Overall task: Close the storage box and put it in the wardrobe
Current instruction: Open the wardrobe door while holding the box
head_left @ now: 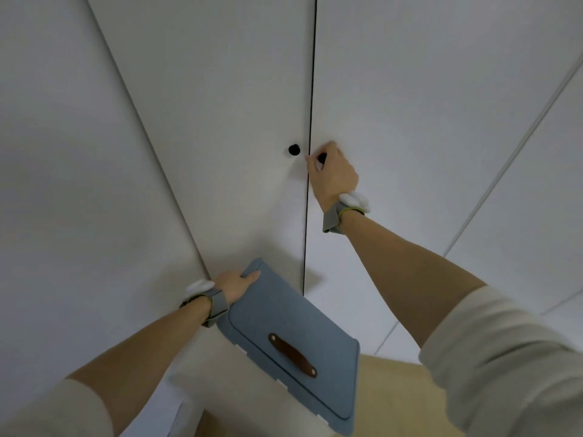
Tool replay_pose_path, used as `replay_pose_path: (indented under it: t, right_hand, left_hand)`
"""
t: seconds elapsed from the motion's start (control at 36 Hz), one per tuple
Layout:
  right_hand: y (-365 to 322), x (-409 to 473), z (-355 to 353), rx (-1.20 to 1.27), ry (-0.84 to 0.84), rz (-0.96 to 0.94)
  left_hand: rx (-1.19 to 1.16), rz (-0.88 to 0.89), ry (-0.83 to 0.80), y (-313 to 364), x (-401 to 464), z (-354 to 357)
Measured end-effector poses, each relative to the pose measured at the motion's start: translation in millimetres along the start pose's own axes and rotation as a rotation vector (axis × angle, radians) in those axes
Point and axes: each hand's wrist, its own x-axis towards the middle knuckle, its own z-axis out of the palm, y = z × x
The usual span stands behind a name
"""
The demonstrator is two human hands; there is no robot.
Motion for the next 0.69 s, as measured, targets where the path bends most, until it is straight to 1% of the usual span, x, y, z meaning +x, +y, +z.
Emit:
replay_pose_path:
  t: [0.17, 0.22, 0.31, 0.42, 0.5, 0.61, 0.69]
  right_hand:
    - [-3.1, -22.2, -8.9, -0.036, 0.004, 0.022]
    - [-16.0, -44.6, -15.7, -0.077, 0.060, 0.034]
    - [-19.3, -64.1, -30.2, -0.103, 0.129, 0.101]
    - [-23.6, -96.6, -56.4, -0.172, 0.170, 0.156]
    - [-23.2, -122.3, -80.8, -0.195, 0.201, 0.183]
    - [-10.6, -159.5, -114.1, -0.146, 0.222, 0.191]
    - [6.9, -194.0, -148.0, -0.107, 0.296, 0.190]
  left_hand:
    - [0.037, 0.099, -0.071, 5.2, -2.8, -8.3]
    - [0.053, 0.178, -0.116, -4.7, -10.1, -17.3]
    - [0.091, 0.258, -0.155, -6.3, -10.8, -18.5]
    - [0.170, 0.372, -0.217, -2.0, -24.1, -17.2]
    - [0.222, 0.454, -0.241, 3.7, -37.0, -10.7]
    - [0.321, 0.521, -0.192, 7.0, -41.8, -2.7]
    - [0.344, 0.595, -0.209, 14.0, -47.6, 6.4]
